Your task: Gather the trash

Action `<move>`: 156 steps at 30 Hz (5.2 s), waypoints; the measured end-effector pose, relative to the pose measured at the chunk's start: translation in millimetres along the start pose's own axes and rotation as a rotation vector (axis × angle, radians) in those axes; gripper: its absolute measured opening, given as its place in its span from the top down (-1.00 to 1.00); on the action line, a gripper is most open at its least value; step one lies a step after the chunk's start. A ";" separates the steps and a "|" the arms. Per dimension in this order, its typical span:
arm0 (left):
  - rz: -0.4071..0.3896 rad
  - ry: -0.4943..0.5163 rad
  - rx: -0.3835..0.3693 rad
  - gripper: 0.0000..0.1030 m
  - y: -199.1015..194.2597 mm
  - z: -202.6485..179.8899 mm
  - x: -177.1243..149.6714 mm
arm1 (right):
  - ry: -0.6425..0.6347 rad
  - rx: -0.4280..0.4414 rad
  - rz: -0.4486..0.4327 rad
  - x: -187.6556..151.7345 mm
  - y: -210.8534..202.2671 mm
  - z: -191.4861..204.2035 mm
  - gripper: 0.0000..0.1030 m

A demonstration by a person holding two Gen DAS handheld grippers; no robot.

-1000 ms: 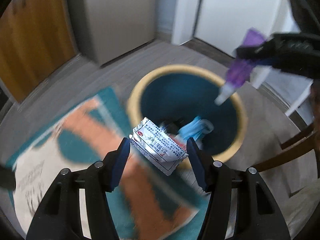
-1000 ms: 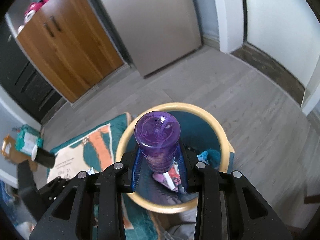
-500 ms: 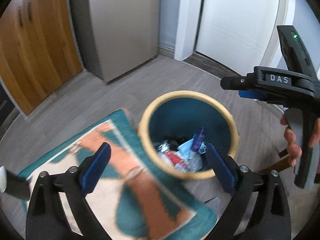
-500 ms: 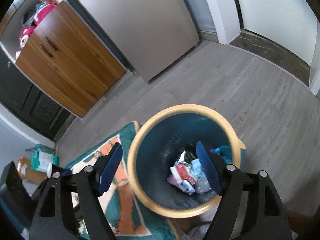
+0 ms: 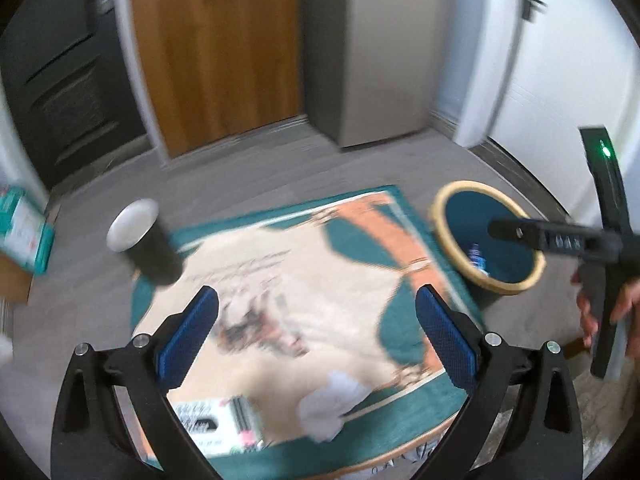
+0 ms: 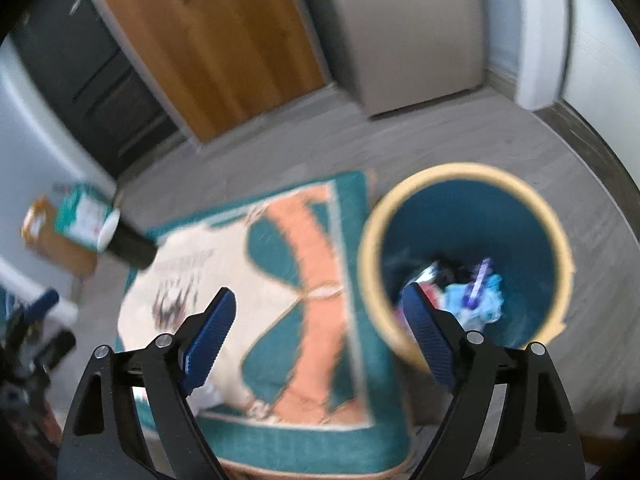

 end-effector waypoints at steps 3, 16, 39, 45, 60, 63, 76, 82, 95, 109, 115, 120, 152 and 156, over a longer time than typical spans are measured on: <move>0.002 -0.062 0.050 -0.88 -5.1 33.5 -22.0 | -0.034 0.035 0.056 -16.1 14.4 35.6 -0.66; 0.158 -0.266 0.209 -0.88 15.9 132.6 -98.9 | -0.106 0.044 0.293 -106.1 87.0 123.4 -0.47; 0.157 -0.739 0.496 -0.88 47.5 125.9 -147.4 | -0.152 0.000 0.299 -96.4 105.0 113.6 0.96; 0.226 -0.874 0.566 -0.88 48.0 137.9 -167.2 | -0.160 0.021 0.301 -89.4 109.9 105.8 0.96; 0.336 -0.717 0.479 -0.89 127.2 149.1 -136.7 | -0.112 0.097 0.220 -50.5 98.1 105.7 0.96; 0.322 -0.730 0.490 -0.91 130.4 151.8 -134.6 | -0.107 0.101 0.220 -49.8 96.7 102.6 0.96; 0.287 -0.626 0.321 -0.55 134.5 130.8 -118.0 | -0.113 0.090 0.172 -38.3 86.1 96.5 0.96; 0.192 -0.477 0.297 -0.54 113.1 108.8 -87.5 | -0.071 0.099 0.105 -21.2 65.8 83.5 0.96; 0.018 -0.189 0.198 -0.54 69.2 21.3 14.4 | 0.037 0.116 -0.104 39.1 -9.2 24.9 0.96; -0.019 0.092 -0.123 -0.54 112.4 -112.9 83.7 | 0.253 -0.073 -0.180 63.7 -38.8 -159.1 0.96; -0.018 0.264 -0.270 -0.54 146.6 -206.6 85.3 | 0.360 -0.087 -0.121 53.0 -15.1 -195.3 0.95; -0.056 0.283 -0.330 -0.90 152.7 -246.3 97.5 | 0.398 -0.097 -0.108 48.3 -11.2 -207.3 0.75; -0.103 0.158 -0.298 -0.89 -33.2 -120.6 37.8 | 0.197 -0.225 -0.215 -52.7 -120.6 -87.9 -0.81; -0.122 0.183 -0.284 -0.89 -36.1 -122.0 34.0 | 0.201 -0.268 -0.245 -62.3 -126.7 -81.1 -0.87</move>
Point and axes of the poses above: each gripper's, at about its wrist camera, not at the fingertips, and y roughly the way its jaws point, z to its left, x to its top, the point moved 4 cm from there along y, roughly the way its jaws point, and after that the axes turned 3 degrees about -x, right-handed, at the moved point
